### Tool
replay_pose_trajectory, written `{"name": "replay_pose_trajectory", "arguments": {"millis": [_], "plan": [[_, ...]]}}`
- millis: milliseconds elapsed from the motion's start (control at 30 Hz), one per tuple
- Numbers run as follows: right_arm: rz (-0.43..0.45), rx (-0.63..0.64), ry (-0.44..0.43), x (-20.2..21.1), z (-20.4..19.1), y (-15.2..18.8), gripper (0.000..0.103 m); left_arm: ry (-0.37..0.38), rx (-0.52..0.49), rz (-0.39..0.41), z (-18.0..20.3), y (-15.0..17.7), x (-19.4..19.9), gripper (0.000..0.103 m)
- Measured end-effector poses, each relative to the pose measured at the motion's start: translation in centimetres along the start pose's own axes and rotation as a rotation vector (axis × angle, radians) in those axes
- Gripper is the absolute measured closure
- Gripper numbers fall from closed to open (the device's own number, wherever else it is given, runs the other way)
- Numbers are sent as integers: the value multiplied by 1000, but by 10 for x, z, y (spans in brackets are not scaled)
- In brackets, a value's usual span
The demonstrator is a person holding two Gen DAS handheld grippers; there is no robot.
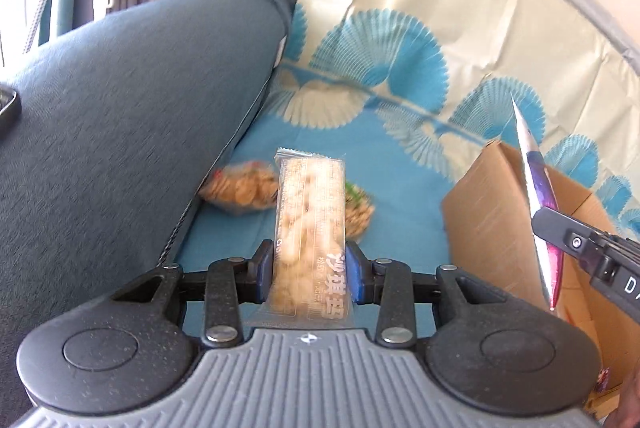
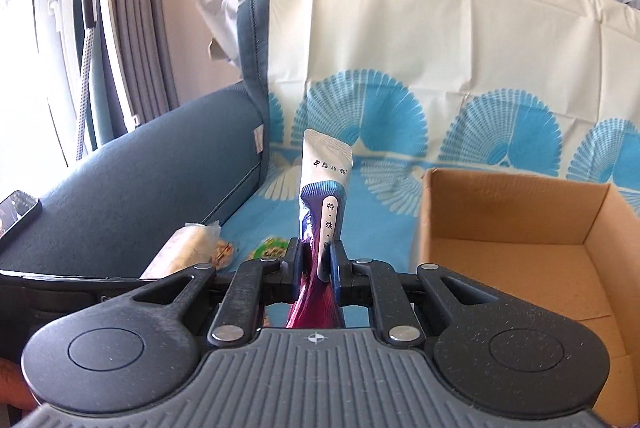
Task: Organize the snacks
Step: 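Lift and carry the purple tube and cracker pack with both tools over the box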
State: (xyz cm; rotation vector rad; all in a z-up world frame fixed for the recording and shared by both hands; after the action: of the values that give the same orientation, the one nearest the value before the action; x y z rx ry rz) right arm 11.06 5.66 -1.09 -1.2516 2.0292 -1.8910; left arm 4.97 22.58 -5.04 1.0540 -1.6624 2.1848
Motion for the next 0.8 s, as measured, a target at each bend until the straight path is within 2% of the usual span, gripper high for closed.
{"name": "replay_pose_trajectory", "arguments": {"millis": [467,800], "plan": [[98,-96,65,41,82,-24,88,88,-58,101,52,-14,6,63],[117,-141,139,47,131,-27,88,150,-110,150,96,-21,3,63]]}}
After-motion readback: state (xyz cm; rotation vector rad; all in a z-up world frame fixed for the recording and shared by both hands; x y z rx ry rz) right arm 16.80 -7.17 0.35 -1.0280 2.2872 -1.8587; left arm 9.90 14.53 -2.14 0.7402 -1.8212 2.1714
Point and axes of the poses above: each gripper's, at about its wrist camera, not at the fingertips, and x roughly against the way its jaws point, z to its right, y to its underside, the point moved 7 cm from there along -x, roughly the way its jaws point, and after that the axes turned 8 degrees about -x, right-handed, at the moved point
